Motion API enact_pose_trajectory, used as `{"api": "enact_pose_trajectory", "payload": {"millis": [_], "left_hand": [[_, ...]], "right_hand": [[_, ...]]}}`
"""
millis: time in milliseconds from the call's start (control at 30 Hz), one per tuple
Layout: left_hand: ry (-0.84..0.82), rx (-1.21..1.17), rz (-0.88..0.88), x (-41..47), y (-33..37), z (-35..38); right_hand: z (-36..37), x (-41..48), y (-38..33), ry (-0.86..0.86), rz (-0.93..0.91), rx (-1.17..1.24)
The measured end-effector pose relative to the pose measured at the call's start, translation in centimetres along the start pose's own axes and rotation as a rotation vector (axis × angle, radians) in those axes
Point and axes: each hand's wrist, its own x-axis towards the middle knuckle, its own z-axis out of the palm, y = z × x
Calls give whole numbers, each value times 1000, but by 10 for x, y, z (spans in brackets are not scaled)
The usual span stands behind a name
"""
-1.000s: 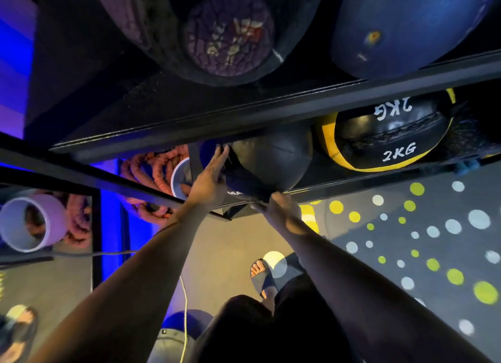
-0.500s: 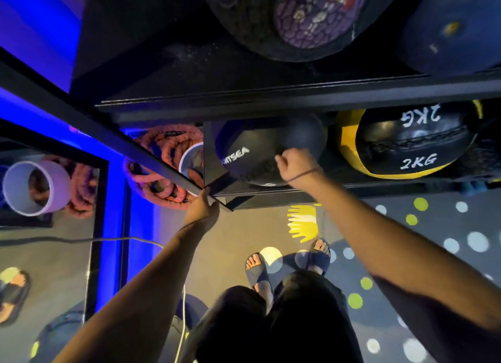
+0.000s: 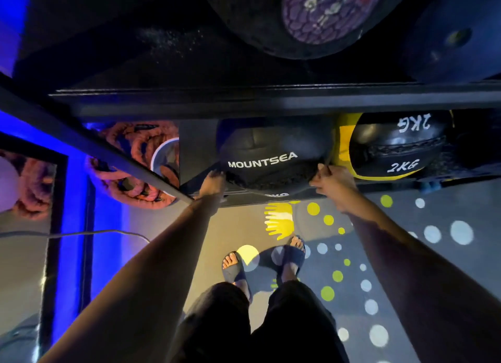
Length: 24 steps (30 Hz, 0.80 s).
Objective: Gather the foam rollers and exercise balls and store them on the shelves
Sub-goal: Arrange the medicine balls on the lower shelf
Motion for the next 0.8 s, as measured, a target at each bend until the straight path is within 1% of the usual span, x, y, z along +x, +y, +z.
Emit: {"api": "enact_pose_trajectory", "payload": {"millis": [67, 100, 167, 233, 300, 367, 433, 500, 600, 667, 800], "left_hand": [[-6, -302, -159, 14, 9, 9], [-1, -438, -206, 21, 13, 15], [-43, -648, -202, 25, 25, 25], [-89, -735, -134, 23, 38, 31], [-108, -764, -107, 28, 44, 34], [-108, -756, -108, 32, 56, 33], [-69, -729, -72, 47, 63, 31], [-43, -669, -32, 53, 73, 31], [-92, -549, 0, 57, 78, 37], [-89, -480, 20, 54, 79, 40], [0, -356, 96, 51, 74, 33]], "right_hand": [[-3, -12, -6, 46, -18, -158], [-4, -16, -8, 65, -46, -259], [-6, -15, -6, 70, -78, -340], [-7, -12, -4, 56, -95, -300], [-3, -12, 0, -10, -127, -231], [2, -5, 10, -18, -87, -44], [7, 2, 18, -64, -80, 88], [12, -5, 9, -115, -7, 259], [17, -2, 19, -188, 99, 560], [21, 6, 26, -219, 120, 662], [34, 27, 27, -177, 198, 699]]}}
